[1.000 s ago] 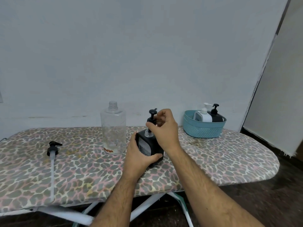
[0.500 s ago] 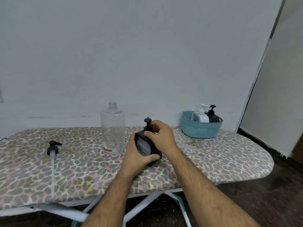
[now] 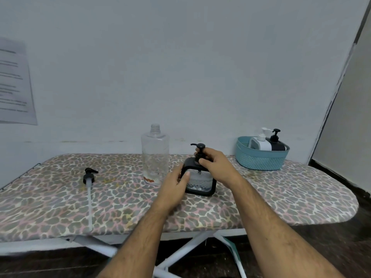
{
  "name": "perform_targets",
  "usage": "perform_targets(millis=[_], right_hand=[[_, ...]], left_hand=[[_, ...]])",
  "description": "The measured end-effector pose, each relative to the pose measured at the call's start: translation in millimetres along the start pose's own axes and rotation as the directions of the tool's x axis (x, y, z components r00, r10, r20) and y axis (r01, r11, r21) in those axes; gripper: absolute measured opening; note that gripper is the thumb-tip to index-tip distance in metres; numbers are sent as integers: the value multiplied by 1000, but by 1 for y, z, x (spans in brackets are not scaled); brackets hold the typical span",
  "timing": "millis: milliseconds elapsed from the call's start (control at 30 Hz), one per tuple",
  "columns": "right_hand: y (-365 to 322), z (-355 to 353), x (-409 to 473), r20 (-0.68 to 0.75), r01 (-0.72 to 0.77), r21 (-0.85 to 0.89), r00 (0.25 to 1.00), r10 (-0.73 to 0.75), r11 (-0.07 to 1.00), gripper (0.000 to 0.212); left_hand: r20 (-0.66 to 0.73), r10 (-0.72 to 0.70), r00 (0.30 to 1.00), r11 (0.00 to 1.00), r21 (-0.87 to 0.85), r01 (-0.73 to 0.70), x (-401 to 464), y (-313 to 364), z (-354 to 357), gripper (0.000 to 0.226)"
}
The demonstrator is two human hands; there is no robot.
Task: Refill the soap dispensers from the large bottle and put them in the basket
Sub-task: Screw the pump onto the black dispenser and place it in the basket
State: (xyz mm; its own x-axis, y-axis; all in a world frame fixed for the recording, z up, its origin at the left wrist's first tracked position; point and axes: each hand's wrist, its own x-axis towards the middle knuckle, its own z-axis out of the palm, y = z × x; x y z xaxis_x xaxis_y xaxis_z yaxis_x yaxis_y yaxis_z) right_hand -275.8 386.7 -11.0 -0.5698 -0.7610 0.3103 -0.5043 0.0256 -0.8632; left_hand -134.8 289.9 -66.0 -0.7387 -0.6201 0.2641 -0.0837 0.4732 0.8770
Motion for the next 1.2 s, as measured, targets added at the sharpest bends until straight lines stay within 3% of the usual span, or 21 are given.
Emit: perform_targets(millis=[100, 233, 333, 567, 667, 767, 933, 1033, 1100, 1200], right_hand=[[1, 2, -1, 24, 6, 33, 1000, -7, 999, 33], [-1, 1, -1, 20, 32, 47, 999, -33, 998, 32], [0, 0, 1, -11, 42, 22, 999, -42, 999, 28], [5, 11, -2, -253, 21, 23, 967, -15, 1000, 22], [4, 20, -6, -316, 4, 37, 949, 8, 999, 27], [7, 20, -6, -286, -3, 63, 958, 21, 998, 29], [9, 13, 3, -204, -41, 297, 973, 105, 954, 37], [11, 10, 6, -133, -39, 316, 987, 85, 948, 23], [9, 11, 4, -103, -12, 304, 994, 46, 953, 28], [13, 16, 3, -137, 60, 260, 990, -25, 964, 23]], left_hand=[[-1, -10, 1000, 998, -60, 10, 14, 7, -7, 45], [90, 10, 996, 1000, -21, -8, 31, 18, -3, 49], [81, 11, 997, 1000, -19, -10, 35, 18, -3, 50], [10, -14, 1000, 992, -122, 15, 29, 10, -2, 51], [-6, -26, 1000, 989, -147, 24, 26, 5, -3, 36], [3, -37, 999, 984, -173, 37, 25, 3, -3, 34], [6, -32, 999, 981, -191, 33, 27, 4, -6, 50], [0, -30, 1000, 978, -205, 29, 27, 2, -5, 51], [-3, -32, 999, 976, -215, 30, 28, 0, -5, 52], [-8, -26, 1000, 972, -233, 23, 29, -1, -5, 52]])
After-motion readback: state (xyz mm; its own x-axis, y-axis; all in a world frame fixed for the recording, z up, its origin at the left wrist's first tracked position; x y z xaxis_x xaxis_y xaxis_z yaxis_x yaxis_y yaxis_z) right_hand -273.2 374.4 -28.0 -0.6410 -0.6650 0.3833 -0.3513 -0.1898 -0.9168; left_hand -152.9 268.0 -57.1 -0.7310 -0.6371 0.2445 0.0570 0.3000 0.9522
